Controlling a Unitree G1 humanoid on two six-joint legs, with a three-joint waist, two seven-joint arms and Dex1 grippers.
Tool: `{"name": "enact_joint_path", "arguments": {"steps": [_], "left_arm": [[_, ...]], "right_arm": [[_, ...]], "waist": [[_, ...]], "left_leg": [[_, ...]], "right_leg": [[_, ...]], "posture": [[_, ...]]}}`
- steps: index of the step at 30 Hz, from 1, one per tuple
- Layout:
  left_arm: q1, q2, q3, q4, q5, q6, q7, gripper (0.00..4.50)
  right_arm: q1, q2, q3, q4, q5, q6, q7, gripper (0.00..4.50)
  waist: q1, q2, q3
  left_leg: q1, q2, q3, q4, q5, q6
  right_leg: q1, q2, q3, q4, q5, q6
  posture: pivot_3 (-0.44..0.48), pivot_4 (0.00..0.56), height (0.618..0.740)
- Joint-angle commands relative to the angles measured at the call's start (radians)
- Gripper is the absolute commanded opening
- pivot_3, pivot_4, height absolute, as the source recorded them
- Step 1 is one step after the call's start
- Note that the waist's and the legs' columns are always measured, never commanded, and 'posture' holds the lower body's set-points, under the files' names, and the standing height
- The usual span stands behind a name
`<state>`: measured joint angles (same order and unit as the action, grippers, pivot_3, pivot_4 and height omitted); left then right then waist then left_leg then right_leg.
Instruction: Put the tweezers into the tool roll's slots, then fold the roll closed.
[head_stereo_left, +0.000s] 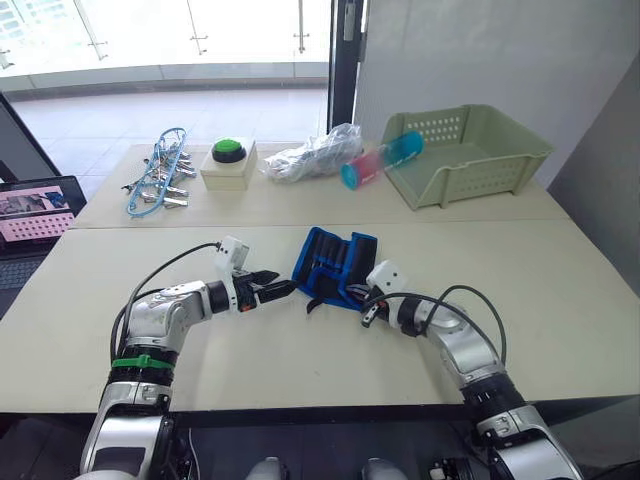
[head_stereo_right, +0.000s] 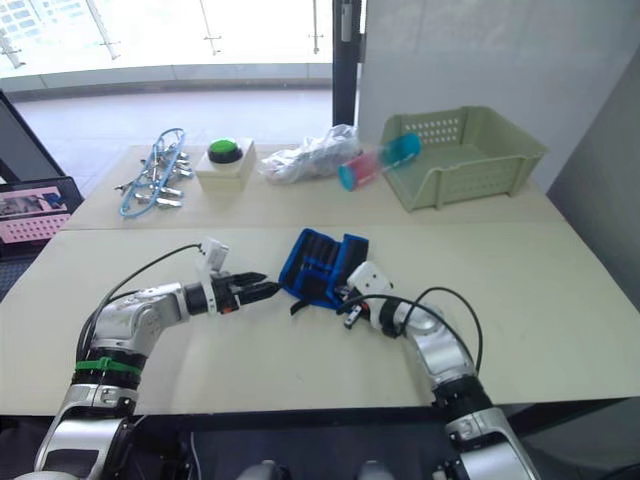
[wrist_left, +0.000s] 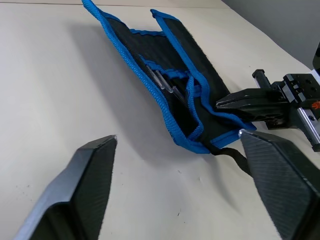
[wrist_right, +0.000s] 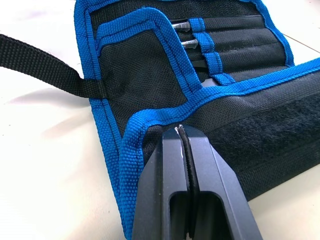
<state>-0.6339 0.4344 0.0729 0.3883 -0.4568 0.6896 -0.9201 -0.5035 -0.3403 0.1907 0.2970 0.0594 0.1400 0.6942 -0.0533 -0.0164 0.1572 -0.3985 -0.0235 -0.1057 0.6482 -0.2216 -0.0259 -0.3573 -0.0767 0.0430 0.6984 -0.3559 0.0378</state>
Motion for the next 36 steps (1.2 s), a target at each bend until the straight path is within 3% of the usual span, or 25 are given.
{"name": "enact_joint_path", "arguments": {"steps": [1, 9, 19, 29, 36], "left_arm": [[-0.038, -0.027, 0.024, 0.011, -0.030, 0.032, 0.020, 2.69], [-0.058, -0.050, 0.003, 0.017, -0.028, 0.072, 0.035, 0.04], [-0.175, -0.059, 0.033, 0.123, 0.031, -0.078, 0.122, 0.04], [-0.165, -0.130, -0.144, -0.016, 0.074, -0.108, -0.012, 0.04], [-0.143, -0.152, -0.267, 0.023, 0.194, -0.197, -0.009, 0.04]], "right_arm": [[0.024, -0.007, 0.009, 0.013, -0.022, 0.019, -0.001, 0.00], [0.021, -0.004, 0.007, 0.006, -0.032, 0.016, -0.017, 0.00], [-0.002, -0.009, 0.002, -0.108, 0.001, 0.093, 0.015, 0.00], [0.004, 0.013, 0.007, -0.113, -0.024, 0.158, -0.019, 0.00], [0.032, 0.006, 0.005, -0.122, -0.030, 0.172, -0.036, 0.00]], "waist": [[0.002, 0.000, 0.000], [0.005, 0.000, 0.000], [0.008, -0.001, 0.000], [0.008, -0.001, 0.000], [0.009, -0.001, 0.000]], "left_leg": [[0.000, 0.000, 0.000, 0.000, 0.000, 0.000], [0.000, 0.000, 0.000, 0.000, 0.000, 0.000], [-0.002, 0.000, 0.000, 0.000, 0.000, 0.000], [-0.004, -0.001, 0.001, 0.000, 0.000, -0.001], [-0.003, -0.001, 0.001, 0.000, 0.000, 0.000]], "right_leg": [[0.000, 0.000, 0.000, -0.001, 0.000, 0.000], [0.000, 0.000, 0.000, -0.001, 0.000, 0.000], [0.000, 0.000, 0.000, -0.003, 0.000, 0.000], [-0.001, 0.000, 0.000, -0.004, 0.000, 0.000], [-0.001, 0.000, 0.000, -0.005, 0.000, 0.000]], "posture": [[0.000, 0.150, 0.740], [0.000, 0.150, 0.740], [0.000, 0.150, 0.740], [0.000, 0.150, 0.740], [0.000, 0.150, 0.740]]}}
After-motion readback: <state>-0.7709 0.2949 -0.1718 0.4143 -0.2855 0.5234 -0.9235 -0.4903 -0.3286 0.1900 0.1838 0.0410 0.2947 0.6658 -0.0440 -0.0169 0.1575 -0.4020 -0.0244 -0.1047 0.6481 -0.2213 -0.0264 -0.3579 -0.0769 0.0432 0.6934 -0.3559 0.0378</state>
